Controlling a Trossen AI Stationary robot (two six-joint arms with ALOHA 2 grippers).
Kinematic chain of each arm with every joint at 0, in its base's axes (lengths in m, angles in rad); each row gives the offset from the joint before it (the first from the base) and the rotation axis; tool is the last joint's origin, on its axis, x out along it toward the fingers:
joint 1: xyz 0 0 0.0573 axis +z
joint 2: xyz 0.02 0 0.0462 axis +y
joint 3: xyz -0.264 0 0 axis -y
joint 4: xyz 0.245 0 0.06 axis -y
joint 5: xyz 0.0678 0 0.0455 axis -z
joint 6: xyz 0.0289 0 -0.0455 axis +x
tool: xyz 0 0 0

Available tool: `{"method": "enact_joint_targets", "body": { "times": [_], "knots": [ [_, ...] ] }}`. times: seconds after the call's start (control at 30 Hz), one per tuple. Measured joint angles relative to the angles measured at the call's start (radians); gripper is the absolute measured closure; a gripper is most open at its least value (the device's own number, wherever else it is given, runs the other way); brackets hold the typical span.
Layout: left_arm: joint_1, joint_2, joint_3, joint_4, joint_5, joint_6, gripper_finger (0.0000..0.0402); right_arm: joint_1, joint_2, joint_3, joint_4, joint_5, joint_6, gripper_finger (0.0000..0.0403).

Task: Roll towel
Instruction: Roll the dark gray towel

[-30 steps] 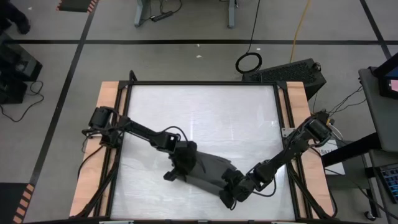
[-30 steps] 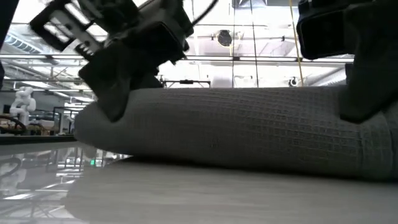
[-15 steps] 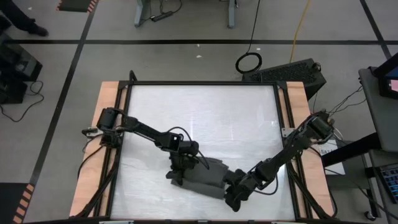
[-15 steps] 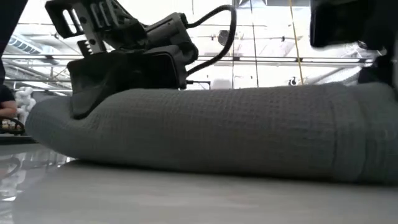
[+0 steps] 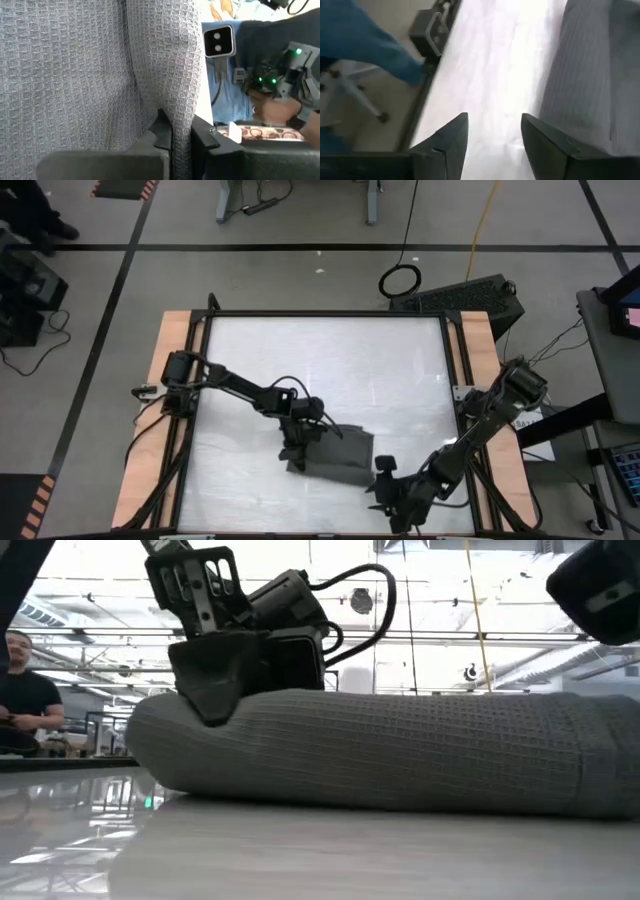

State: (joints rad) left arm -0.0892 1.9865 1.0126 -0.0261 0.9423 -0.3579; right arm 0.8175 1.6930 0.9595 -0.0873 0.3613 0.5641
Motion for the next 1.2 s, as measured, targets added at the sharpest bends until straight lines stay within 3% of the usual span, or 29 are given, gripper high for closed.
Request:
{"method": "enact_joint_targets", "body": {
  "times": [0.37, 0.6, 0.97, 1.07, 1.2],
  "knots": [
    [0.042, 0.002, -0.001, -0.005, 0.016, -0.003, 0.0378, -0.02, 0.08, 0.0, -0.005, 0.207, -0.103, 0.0172],
    [0.044, 0.002, -0.001, -0.006, 0.031, -0.003, 0.0378, -0.064, 0.127, 0.0, -0.038, 0.219, -0.124, 0.0161],
    [0.042, 0.002, -0.002, -0.01, 0.05, -0.001, 0.0376, -0.103, 0.145, 0.001, -0.122, 0.215, -0.107, 0.0205],
    [0.042, 0.002, -0.002, -0.013, 0.035, 0.015, 0.0364, -0.119, 0.147, -0.009, -0.149, 0.211, -0.053, 0.0231],
    [0.041, -0.005, -0.001, -0.014, -0.003, 0.048, 0.0328, -0.151, 0.156, -0.016, -0.147, 0.123, -0.003, 0.0285]
  ]
}}
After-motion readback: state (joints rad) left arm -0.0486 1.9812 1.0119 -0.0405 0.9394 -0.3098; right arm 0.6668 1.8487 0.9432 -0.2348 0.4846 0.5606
